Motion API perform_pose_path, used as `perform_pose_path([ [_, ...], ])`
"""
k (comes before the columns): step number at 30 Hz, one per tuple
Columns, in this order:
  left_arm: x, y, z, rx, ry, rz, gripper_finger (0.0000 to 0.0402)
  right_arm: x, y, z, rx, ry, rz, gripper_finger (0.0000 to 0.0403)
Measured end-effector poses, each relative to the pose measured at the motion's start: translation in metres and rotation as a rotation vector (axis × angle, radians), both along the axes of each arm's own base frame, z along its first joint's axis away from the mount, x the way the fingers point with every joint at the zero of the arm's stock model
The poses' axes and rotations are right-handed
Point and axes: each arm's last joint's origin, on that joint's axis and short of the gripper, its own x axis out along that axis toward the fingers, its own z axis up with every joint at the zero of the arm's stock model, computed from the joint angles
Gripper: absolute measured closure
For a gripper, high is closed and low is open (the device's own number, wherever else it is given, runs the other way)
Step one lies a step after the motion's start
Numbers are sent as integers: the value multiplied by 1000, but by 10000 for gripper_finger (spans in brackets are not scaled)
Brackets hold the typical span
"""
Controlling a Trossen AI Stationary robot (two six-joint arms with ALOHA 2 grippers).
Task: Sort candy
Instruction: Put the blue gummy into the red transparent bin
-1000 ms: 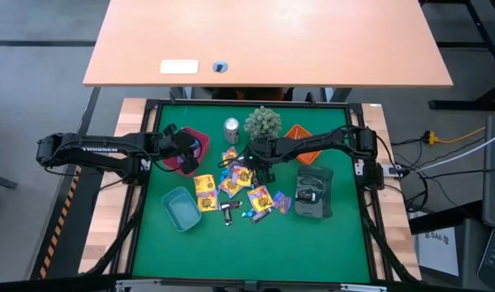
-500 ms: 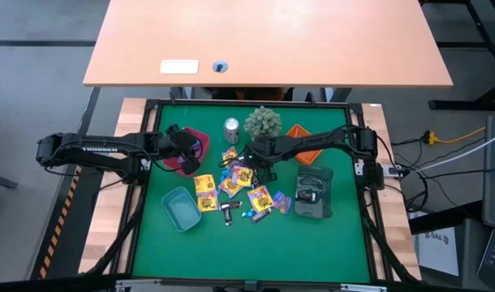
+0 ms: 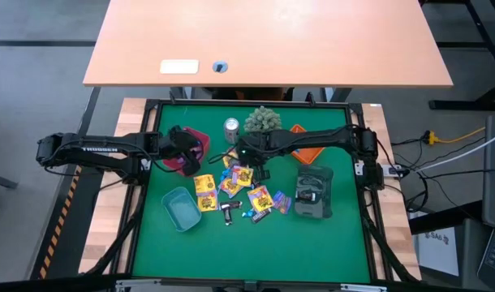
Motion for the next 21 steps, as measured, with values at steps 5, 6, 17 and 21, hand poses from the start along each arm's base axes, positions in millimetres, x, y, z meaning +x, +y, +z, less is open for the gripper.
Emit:
perform_pose_path([
  [5,5,-2,3,-38,-46,-105,266,7,-1,18,11,-62,-36,403],
  [6,6,-3,4,-39,-61,-127,266,7,-1,20,14,-70,-45,403],
  [17,19,-2,19,32,-232,-240,266,17,-2,30,35,-193,-100,403],
  [21,20,-2,20,45,-250,-245,266,23,-2,34,36,-269,-99,403],
])
